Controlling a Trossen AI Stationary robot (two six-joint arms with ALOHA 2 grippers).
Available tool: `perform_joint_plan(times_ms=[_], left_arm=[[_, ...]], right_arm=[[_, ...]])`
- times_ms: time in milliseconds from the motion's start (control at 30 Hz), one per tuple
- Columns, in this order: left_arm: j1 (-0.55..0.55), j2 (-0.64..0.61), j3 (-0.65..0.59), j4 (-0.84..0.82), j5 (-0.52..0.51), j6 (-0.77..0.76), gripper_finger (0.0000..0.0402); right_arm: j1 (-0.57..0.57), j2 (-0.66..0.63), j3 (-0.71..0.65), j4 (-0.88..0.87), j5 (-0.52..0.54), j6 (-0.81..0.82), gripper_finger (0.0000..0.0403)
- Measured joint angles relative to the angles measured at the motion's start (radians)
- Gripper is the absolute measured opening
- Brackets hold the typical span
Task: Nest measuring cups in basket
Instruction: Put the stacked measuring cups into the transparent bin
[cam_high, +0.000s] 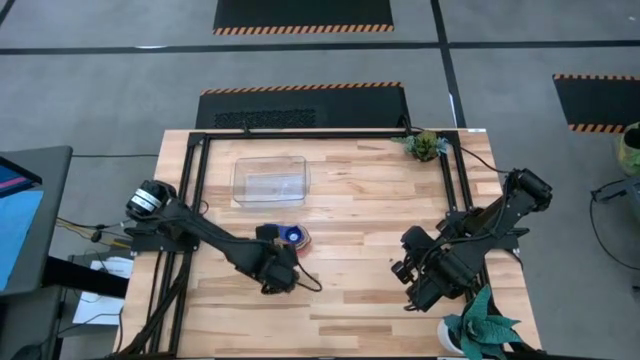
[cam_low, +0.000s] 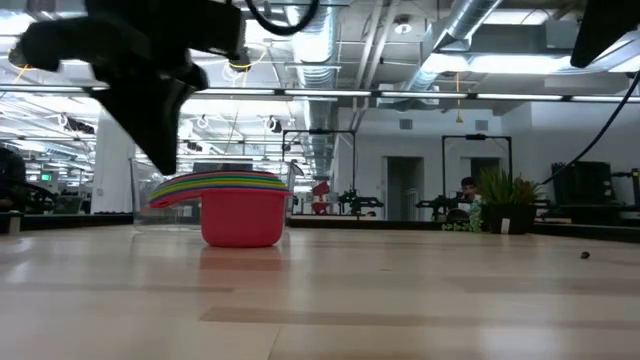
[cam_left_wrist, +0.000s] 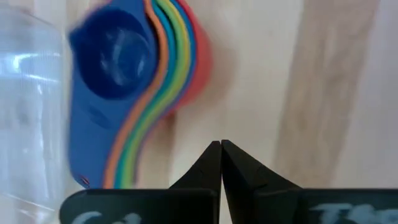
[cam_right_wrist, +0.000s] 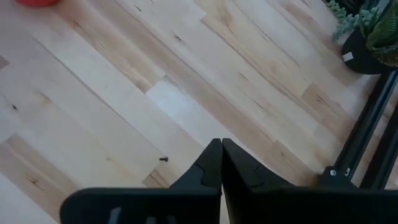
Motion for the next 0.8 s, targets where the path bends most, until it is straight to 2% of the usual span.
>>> perform_joint_plan(times_ms=[333, 500, 800], left_arm=[[0.093, 0.006, -0.025, 0.002, 0.053, 0.208, 0.0], [0.099, 0.006, -0.067, 0.002, 0.07, 0.227, 0.0], [0.142, 0.006, -0.071, -0.009, -0.002, 0.232, 0.0]], right_arm=[[0.0, 0.0, 0.0, -0.001, 0.0, 0.0, 0.0017], [0.0, 0.0, 0.0, -0.005, 0.0, 0.0, 0.0023], [-0.023, 0.0, 0.0, -0.005, 0.003, 0.0, 0.0017]])
